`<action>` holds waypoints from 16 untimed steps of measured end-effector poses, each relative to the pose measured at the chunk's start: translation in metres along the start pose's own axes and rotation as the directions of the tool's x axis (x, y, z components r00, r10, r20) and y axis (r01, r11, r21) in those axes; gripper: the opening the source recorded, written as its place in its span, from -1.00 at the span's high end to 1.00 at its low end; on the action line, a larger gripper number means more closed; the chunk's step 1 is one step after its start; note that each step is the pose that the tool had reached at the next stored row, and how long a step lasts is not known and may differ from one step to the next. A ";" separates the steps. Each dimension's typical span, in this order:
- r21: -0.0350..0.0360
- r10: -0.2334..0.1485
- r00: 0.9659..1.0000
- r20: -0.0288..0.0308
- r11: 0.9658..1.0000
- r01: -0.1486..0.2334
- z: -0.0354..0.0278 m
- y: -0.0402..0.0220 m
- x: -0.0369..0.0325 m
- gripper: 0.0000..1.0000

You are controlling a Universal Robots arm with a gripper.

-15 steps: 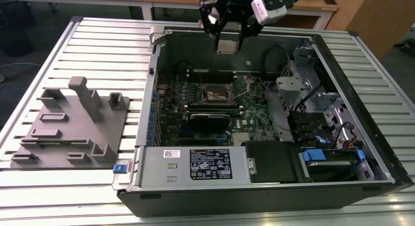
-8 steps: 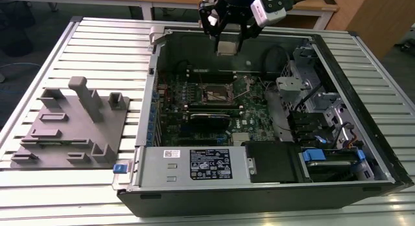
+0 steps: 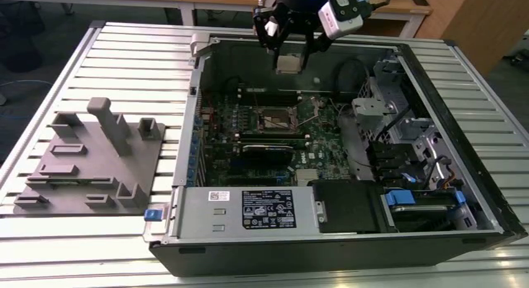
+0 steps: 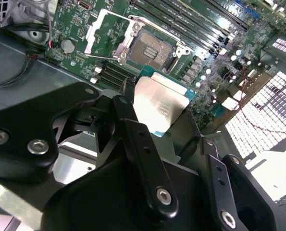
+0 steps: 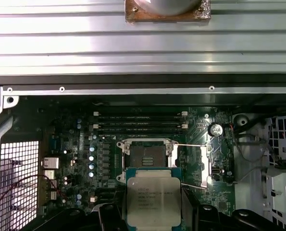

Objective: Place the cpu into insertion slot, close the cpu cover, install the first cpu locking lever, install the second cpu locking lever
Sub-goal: 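Place the cpu into insertion slot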

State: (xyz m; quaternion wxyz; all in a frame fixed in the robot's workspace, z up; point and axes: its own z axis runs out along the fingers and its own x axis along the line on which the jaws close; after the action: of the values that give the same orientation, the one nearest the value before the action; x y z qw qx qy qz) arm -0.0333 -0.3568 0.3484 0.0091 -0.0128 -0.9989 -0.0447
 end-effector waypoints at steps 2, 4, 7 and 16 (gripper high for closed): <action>0.000 0.000 1.000 0.000 1.000 0.000 0.0000 0.0000 0.0000 -0.08; 0.000 0.000 1.000 0.000 1.000 0.000 0.0008 -0.0001 0.0000 -0.08; 0.000 0.000 1.000 0.000 1.000 0.000 0.0039 -0.0003 -0.0001 -0.08; 0.000 0.000 1.000 0.000 1.000 0.000 0.0106 -0.0010 -0.0002 -0.08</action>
State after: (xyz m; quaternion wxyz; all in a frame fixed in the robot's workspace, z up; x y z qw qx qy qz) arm -0.0334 -0.3568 0.3377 0.0090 -0.0128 -0.9989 -0.0450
